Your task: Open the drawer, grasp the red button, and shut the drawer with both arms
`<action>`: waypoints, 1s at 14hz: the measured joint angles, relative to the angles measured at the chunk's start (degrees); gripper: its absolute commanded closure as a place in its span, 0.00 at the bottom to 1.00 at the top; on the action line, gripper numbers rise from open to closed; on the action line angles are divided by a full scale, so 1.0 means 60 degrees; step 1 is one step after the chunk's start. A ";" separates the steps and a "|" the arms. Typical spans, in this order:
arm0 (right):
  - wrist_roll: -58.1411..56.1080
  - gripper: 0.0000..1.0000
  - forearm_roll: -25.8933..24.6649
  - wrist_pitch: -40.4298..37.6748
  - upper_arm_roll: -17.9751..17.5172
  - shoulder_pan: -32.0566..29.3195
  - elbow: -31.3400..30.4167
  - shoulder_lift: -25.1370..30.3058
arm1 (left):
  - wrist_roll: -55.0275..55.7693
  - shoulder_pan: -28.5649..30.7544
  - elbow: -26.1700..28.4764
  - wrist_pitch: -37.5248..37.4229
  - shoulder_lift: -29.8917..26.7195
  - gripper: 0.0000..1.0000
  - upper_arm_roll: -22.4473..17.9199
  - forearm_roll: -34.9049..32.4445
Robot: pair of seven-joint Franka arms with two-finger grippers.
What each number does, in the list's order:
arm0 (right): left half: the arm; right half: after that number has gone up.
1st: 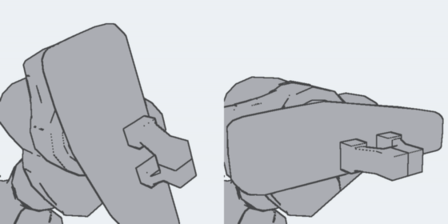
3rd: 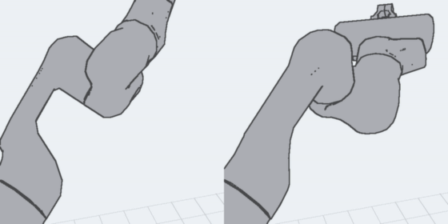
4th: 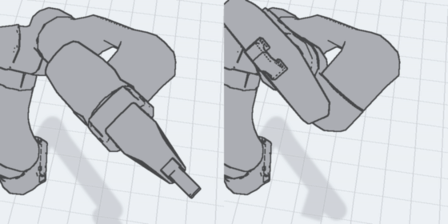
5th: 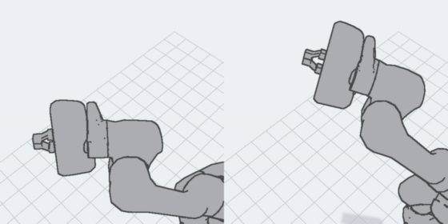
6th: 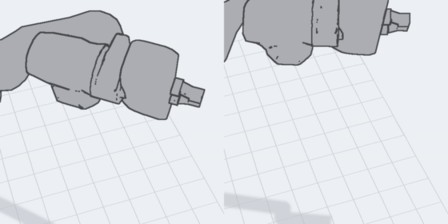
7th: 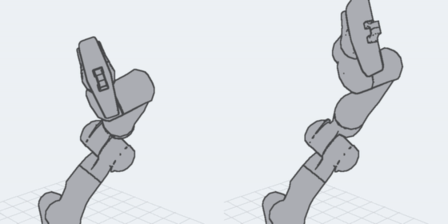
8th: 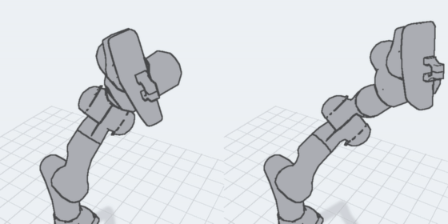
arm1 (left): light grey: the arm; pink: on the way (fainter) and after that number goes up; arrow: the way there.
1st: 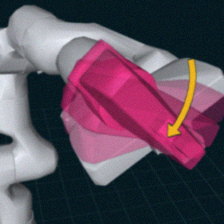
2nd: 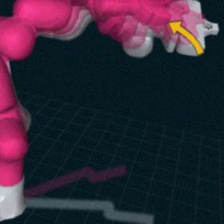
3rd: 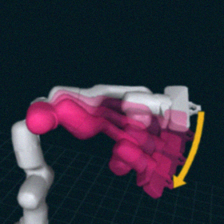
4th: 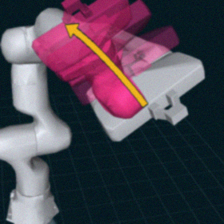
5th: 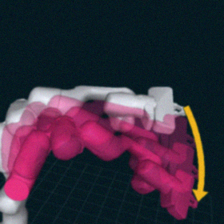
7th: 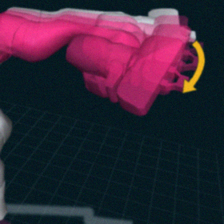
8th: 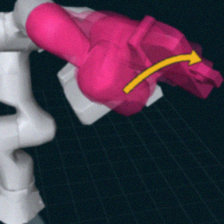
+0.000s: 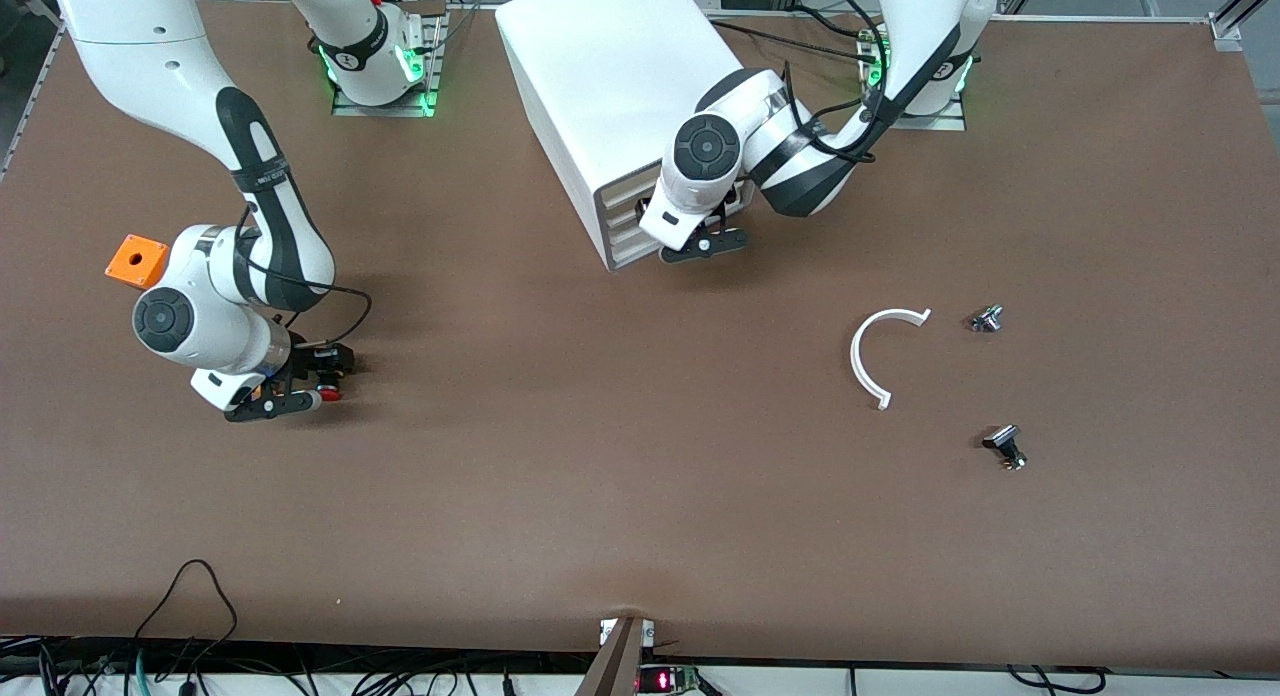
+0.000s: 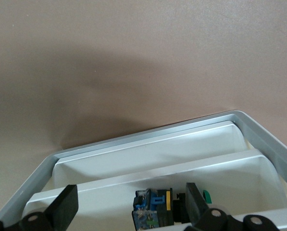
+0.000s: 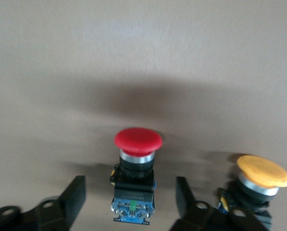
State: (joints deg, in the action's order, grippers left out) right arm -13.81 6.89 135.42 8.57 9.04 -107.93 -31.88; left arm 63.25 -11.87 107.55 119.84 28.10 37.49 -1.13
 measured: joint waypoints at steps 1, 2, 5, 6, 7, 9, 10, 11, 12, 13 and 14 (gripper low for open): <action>0.0000 0.01 0.0000 -0.0010 0.0000 0.0000 0.0077 0.0133 | -0.0009 0.0066 -0.0075 -0.0085 -0.0025 0.02 -0.0013 -0.0001; 0.0000 0.01 0.0000 -0.0065 0.0000 0.0000 0.0132 0.0341 | -0.0059 0.0187 -0.0233 -0.0258 -0.0066 0.02 -0.0024 -0.0006; -0.0010 0.01 0.0000 -0.0369 -0.0015 0.0016 0.0196 0.1289 | -0.0704 0.0884 -0.1086 -0.1373 -0.0267 0.02 -0.0052 -0.0556; -0.0021 0.01 -0.0005 -0.0554 -0.0034 0.0026 0.0200 0.1627 | -0.1031 0.1149 -0.1382 -0.1824 -0.0340 0.02 -0.0052 -0.0890; -0.0043 0.01 -0.0014 -0.0850 -0.0062 0.0044 0.0203 0.1946 | -0.1500 0.1408 -0.1671 -0.2260 -0.0412 0.02 -0.0050 -0.1136; -0.0050 0.01 -0.0040 -0.1215 -0.0095 0.0149 0.0221 0.2495 | -0.2564 0.1863 -0.2154 -0.2979 -0.0547 0.02 -0.0068 -0.1373; -0.0050 0.01 -0.0046 -0.1456 -0.0095 0.0193 0.0248 0.2753 | -0.2964 0.2083 -0.2347 -0.3215 -0.0619 0.02 -0.0069 -0.1538; -0.0050 0.01 -0.0050 -0.1808 -0.0095 0.0210 0.0328 0.2998 | -0.3358 0.2325 -0.2520 -0.3425 -0.0716 0.02 -0.0062 -0.1697; -0.0039 0.01 -0.0073 -0.2189 -0.0090 0.0211 0.0456 0.3209 | -0.3832 0.2562 -0.2708 -0.3663 -0.0822 0.02 -0.0066 -0.1733; 0.0022 0.01 -0.0148 -0.2569 -0.0080 0.0209 0.0634 0.3389 | -0.4430 0.2760 -0.2928 -0.3919 -0.0953 0.02 -0.0103 -0.1747; 0.0211 0.01 -0.0254 -0.2975 -0.0079 0.0207 0.0848 0.3542 | -0.5204 0.2866 -0.3138 -0.4131 -0.1151 0.02 -0.0293 -0.1752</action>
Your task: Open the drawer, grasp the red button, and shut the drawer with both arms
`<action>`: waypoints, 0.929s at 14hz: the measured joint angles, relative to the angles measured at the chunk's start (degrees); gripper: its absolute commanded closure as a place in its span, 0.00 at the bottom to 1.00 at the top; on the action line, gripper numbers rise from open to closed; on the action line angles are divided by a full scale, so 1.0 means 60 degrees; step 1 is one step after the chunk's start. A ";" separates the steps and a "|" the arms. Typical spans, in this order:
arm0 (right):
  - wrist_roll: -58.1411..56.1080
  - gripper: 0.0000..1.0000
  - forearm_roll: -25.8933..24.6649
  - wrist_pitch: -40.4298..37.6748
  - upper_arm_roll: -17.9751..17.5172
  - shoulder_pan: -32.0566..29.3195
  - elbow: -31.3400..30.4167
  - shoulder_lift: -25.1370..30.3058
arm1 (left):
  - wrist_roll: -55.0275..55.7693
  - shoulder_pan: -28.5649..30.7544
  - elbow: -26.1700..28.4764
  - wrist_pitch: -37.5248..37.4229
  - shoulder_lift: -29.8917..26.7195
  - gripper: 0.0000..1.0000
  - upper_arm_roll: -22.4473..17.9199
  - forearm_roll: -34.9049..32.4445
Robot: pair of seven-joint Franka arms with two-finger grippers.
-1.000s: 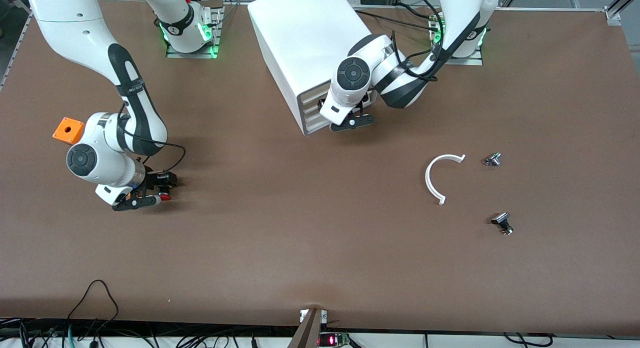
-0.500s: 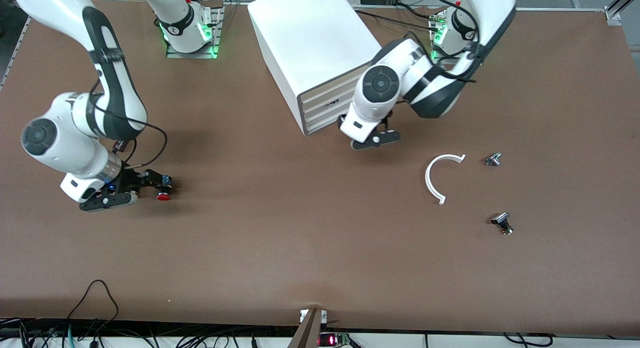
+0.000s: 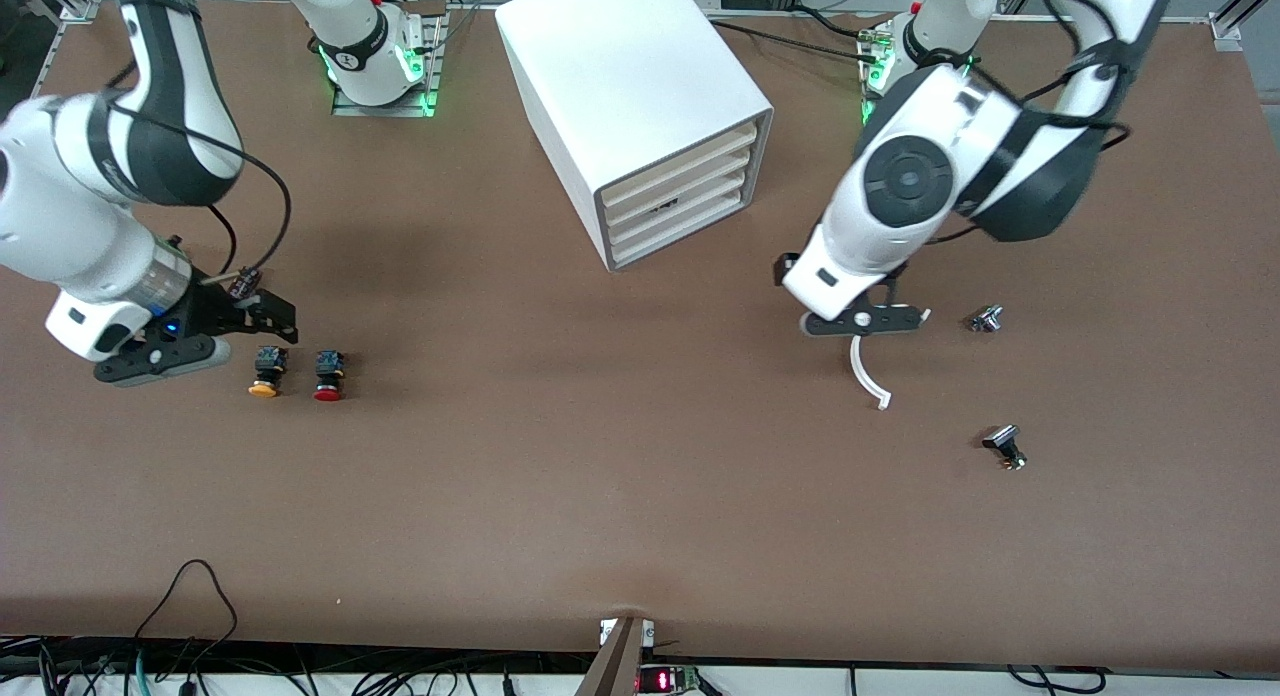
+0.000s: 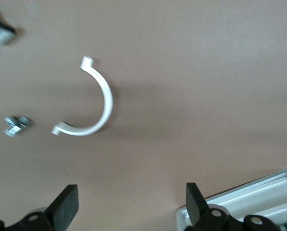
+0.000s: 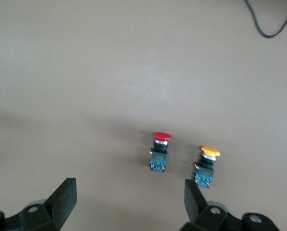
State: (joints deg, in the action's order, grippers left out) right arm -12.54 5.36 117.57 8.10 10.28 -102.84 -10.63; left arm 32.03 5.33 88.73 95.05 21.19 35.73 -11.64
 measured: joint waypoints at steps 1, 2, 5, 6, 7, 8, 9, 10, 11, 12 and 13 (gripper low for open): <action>0.0375 0.01 -0.0124 -0.0445 -0.0004 0.0001 0.0229 0.0128 | -0.0860 0.0022 -0.0139 -0.0138 -0.0279 0.01 -0.0356 0.0003; 0.0805 0.01 -0.0302 -0.0906 -0.0036 0.0002 0.0446 0.0251 | -0.1788 -0.0014 -0.0182 -0.0200 -0.0620 0.01 -0.0877 0.0068; 0.1715 0.01 -0.0731 -0.1717 -0.0429 -0.0122 0.0862 0.0660 | -0.4319 -0.0504 -0.0176 -0.0304 -0.1563 0.01 -0.2879 0.0732; 0.1781 0.01 -0.0758 -0.1829 -0.0629 -0.0294 0.0900 0.0824 | -0.4958 -0.0729 -0.0161 -0.0326 -0.1788 0.01 -0.3496 0.0992; 0.1811 0.01 -0.0762 -0.1926 -0.0900 -0.0578 0.0909 0.0990 | -0.5552 -0.0869 -0.0142 -0.0329 -0.1979 0.01 -0.3932 0.1169; 0.1852 0.01 -0.0764 -0.2046 -0.1249 -0.0969 0.0912 0.1153 | -0.6048 -0.0952 -0.0122 -0.0330 -0.2161 0.01 -0.4248 0.1246; 0.1884 0.01 -0.0765 -0.2181 -0.1597 -0.1369 0.0915 0.1301 | -0.6338 -0.1021 -0.0066 -0.0338 -0.2362 0.01 -0.4504 0.1284; 0.1909 0.01 -0.0766 -0.2301 -0.1875 -0.1704 0.0916 0.1453 | -0.6475 -0.1124 0.0052 -0.0375 -0.2595 0.01 -0.4795 0.1438; 0.1943 0.01 -0.0766 -0.2420 -0.2041 -0.1920 0.0917 0.1596 | -0.6655 -0.1252 0.0246 -0.0422 -0.2853 0.01 -0.5141 0.1780; 0.1971 0.01 -0.0766 -0.2531 -0.2116 -0.2028 0.0917 0.1735 | -0.6865 -0.1338 0.0488 -0.0445 -0.3087 0.01 -0.5427 0.2126; 0.1990 0.01 -0.0767 -0.2614 -0.2138 -0.2068 0.0916 0.1863 | -0.6980 -0.1399 0.0716 -0.0445 -0.3251 0.01 -0.5650 0.2297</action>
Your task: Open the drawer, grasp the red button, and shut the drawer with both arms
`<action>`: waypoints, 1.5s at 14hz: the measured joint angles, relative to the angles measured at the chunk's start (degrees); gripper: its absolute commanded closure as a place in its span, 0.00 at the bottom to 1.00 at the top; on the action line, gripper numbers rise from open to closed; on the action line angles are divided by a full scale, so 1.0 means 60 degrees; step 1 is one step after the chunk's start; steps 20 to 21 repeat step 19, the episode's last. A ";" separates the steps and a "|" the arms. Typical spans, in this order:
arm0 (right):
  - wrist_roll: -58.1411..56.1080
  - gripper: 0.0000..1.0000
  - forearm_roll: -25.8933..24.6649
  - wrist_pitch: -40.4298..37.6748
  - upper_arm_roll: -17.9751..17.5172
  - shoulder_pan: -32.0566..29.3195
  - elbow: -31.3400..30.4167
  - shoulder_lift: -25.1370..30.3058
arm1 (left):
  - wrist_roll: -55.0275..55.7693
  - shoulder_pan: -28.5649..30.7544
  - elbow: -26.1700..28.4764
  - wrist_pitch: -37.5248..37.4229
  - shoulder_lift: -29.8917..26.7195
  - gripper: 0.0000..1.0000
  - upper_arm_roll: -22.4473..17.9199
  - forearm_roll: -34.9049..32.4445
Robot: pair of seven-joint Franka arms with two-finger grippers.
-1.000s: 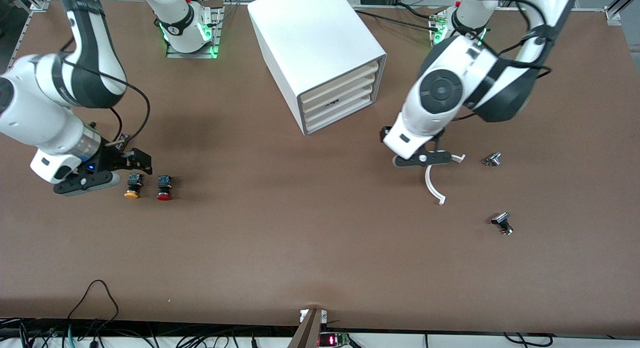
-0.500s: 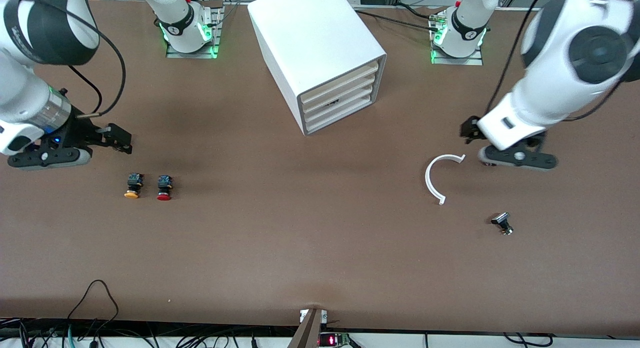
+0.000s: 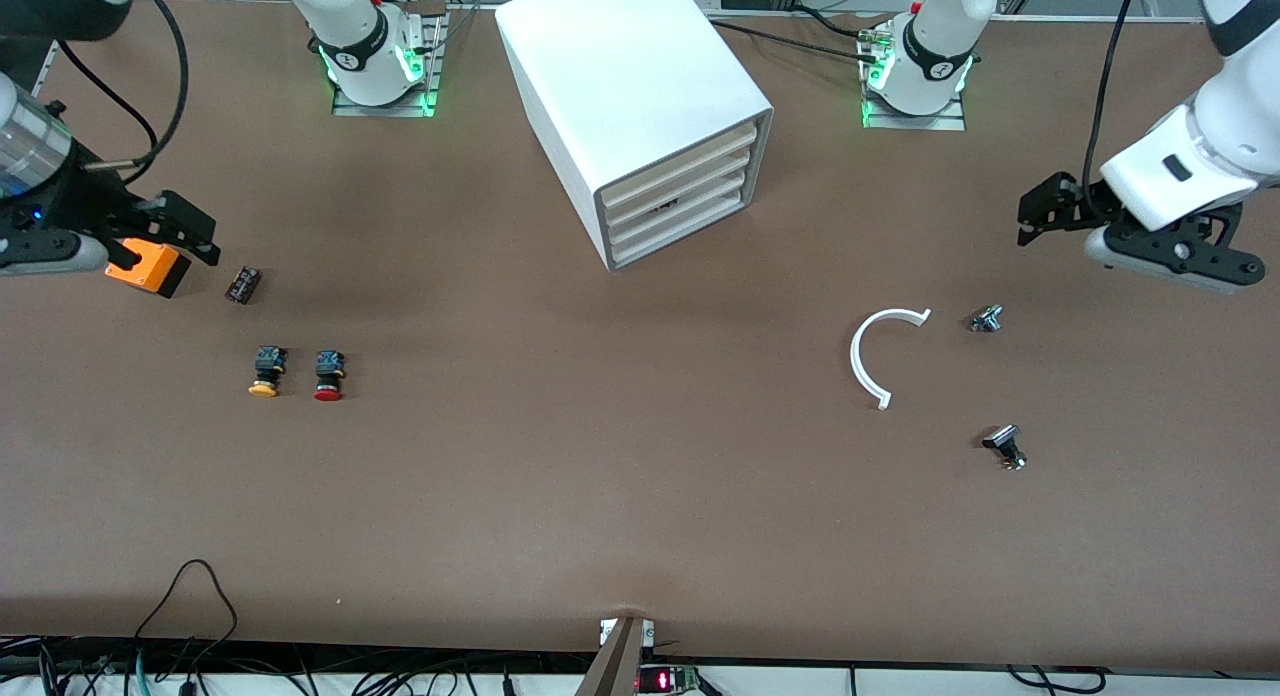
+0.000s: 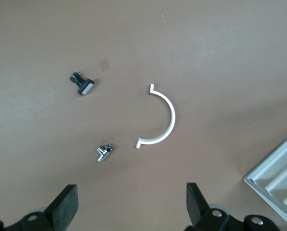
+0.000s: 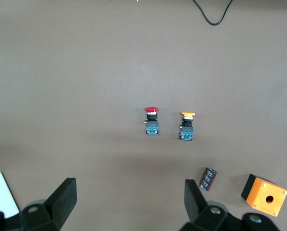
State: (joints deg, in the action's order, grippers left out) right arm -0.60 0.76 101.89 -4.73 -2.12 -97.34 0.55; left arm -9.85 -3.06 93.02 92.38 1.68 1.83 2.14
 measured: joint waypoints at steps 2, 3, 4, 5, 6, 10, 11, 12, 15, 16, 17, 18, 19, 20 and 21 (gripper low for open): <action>0.0096 0.01 -0.0003 -0.0085 0.0000 -0.0014 0.0000 0.0207 | -0.0083 -0.0221 0.0248 0.0012 -0.0129 0.01 -0.0439 0.0060; 0.0168 0.01 -0.0004 -0.0143 -0.0001 -0.0017 0.0000 0.0292 | -0.0066 -0.0366 0.0269 0.0025 -0.0138 0.01 -0.0637 -0.0008; 0.0298 0.01 -0.0004 -0.0255 -0.0002 -0.0017 0.0000 0.0370 | 0.0005 -0.0439 0.0269 0.0033 -0.0150 0.01 -0.0730 -0.0131; 0.0442 0.01 -0.0004 -0.0377 -0.0004 -0.0017 0.0000 0.0420 | 0.0131 -0.0479 0.0269 0.0034 -0.0174 0.01 -0.0772 -0.0227; 0.0524 0.01 -0.0004 -0.0494 -0.0004 -0.0017 0.0000 0.0448 | 0.0278 -0.0507 0.0269 0.0034 -0.0201 0.01 -0.0789 -0.0289; 0.0613 0.01 -0.0010 -0.0782 0.0096 -0.0057 0.0005 0.0469 | 0.0477 -0.0573 0.0252 -0.0174 -0.0222 0.01 -0.0789 -0.0327; 0.0603 0.01 -0.0010 -0.0828 0.0143 -0.0071 0.0052 0.0477 | 0.0485 -0.0580 0.0248 -0.0226 -0.0221 0.01 -0.0789 -0.0327; 0.0533 0.01 -0.0010 -0.0885 0.0180 -0.0081 0.0154 0.0485 | 0.0489 -0.0583 0.0248 -0.0245 -0.0221 0.01 -0.0789 -0.0327; 0.0163 0.01 -0.0010 -0.1115 0.0196 -0.0090 0.0540 0.0505 | 0.0492 -0.0592 0.0247 -0.0270 -0.0221 0.01 -0.0789 -0.0327; 0.0107 0.01 -0.0010 -0.1146 0.0196 -0.0091 0.0584 0.0505 | 0.0493 -0.0594 0.0246 -0.0283 -0.0221 0.01 -0.0788 -0.0327; 0.0080 0.01 -0.0010 -0.1150 0.0196 -0.0091 0.0594 0.0504 | 0.0493 -0.0601 0.0244 -0.0293 -0.0221 0.01 -0.0783 -0.0327; 0.0066 0.01 -0.0010 -0.1150 0.0196 -0.0091 0.0599 0.0504 | 0.0493 -0.0612 0.0240 -0.0312 -0.0221 0.01 -0.0777 -0.0327; 0.0056 0.01 -0.0010 -0.1150 0.0196 -0.0091 0.0602 0.0504 | 0.0493 -0.0622 0.0236 -0.0339 -0.0221 0.01 -0.0773 -0.0327; 0.0056 0.01 -0.0010 -0.1150 0.0196 -0.0091 0.0602 0.0504 | 0.0493 -0.0622 0.0236 -0.0339 -0.0221 0.01 -0.0773 -0.0327; 0.0056 0.01 -0.0010 -0.1150 0.0196 -0.0091 0.0602 0.0504 | 0.0493 -0.0622 0.0236 -0.0339 -0.0221 0.01 -0.0773 -0.0327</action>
